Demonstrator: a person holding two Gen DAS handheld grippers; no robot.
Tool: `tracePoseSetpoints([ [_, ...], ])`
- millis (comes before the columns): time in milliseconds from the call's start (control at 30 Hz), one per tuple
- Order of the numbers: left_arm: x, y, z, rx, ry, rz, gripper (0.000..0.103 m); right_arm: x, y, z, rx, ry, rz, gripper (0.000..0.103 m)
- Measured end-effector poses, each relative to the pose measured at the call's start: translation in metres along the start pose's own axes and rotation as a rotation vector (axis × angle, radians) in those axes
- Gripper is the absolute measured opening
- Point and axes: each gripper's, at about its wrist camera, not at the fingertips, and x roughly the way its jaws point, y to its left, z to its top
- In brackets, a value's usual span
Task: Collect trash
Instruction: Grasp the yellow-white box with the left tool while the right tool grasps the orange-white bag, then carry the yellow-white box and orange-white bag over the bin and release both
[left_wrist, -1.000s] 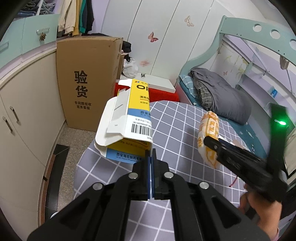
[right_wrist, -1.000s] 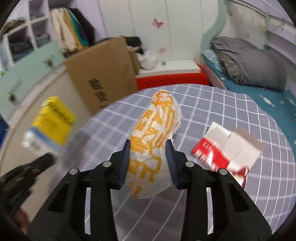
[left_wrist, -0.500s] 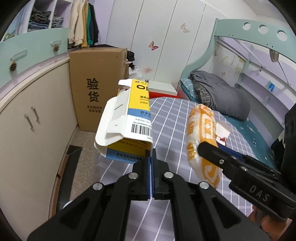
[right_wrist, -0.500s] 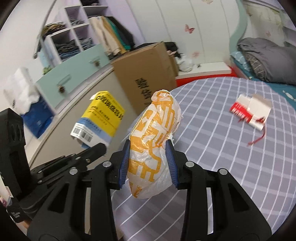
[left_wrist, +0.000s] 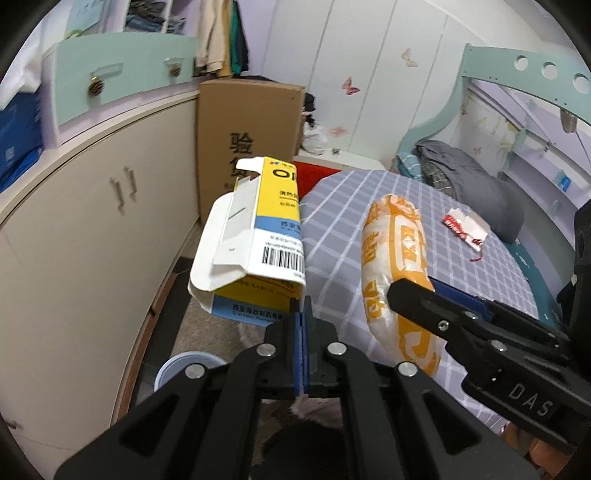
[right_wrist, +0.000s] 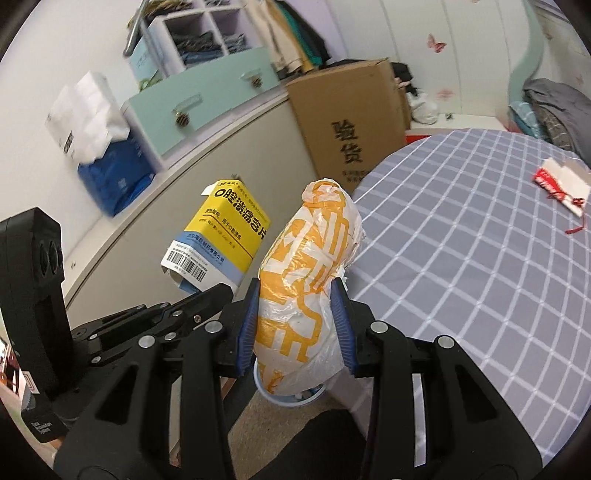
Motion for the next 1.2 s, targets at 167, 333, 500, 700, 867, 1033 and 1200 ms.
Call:
tracePoseSetpoints([
  [167, 0.003, 0.035, -0.018, -0.044, 0.025, 0.019, 0.001, 0.030, 0.023, -0.007, -0.032, 0.054, -0.006, 0.037],
  [333, 0.023, 0.077, -0.032, -0.103, 0.081, 0.053, 0.001, 0.065, 0.043, -0.015, -0.060, 0.114, -0.005, 0.037],
  [500, 0.049, 0.110, -0.049, -0.162, 0.159, 0.067, 0.001, 0.099, 0.058, -0.023, -0.084, 0.163, -0.016, 0.037],
  [700, 0.071, 0.132, -0.057, -0.205, 0.212, 0.060, 0.001, 0.127, 0.064, -0.026, -0.102, 0.187, -0.049, 0.037],
  [867, 0.086, 0.149, -0.054, -0.232, 0.246, 0.057, 0.003, 0.142, 0.068, -0.026, -0.104, 0.199, -0.055, 0.037],
  [1033, 0.090, 0.173, -0.053, -0.325, 0.268, 0.106, 0.053, 0.149, 0.068, -0.030, -0.105, 0.217, -0.058, 0.037],
  [1200, 0.080, 0.186, -0.055, -0.362, 0.231, 0.148, 0.053, 0.153, 0.070, -0.031, -0.106, 0.231, -0.050, 0.037],
])
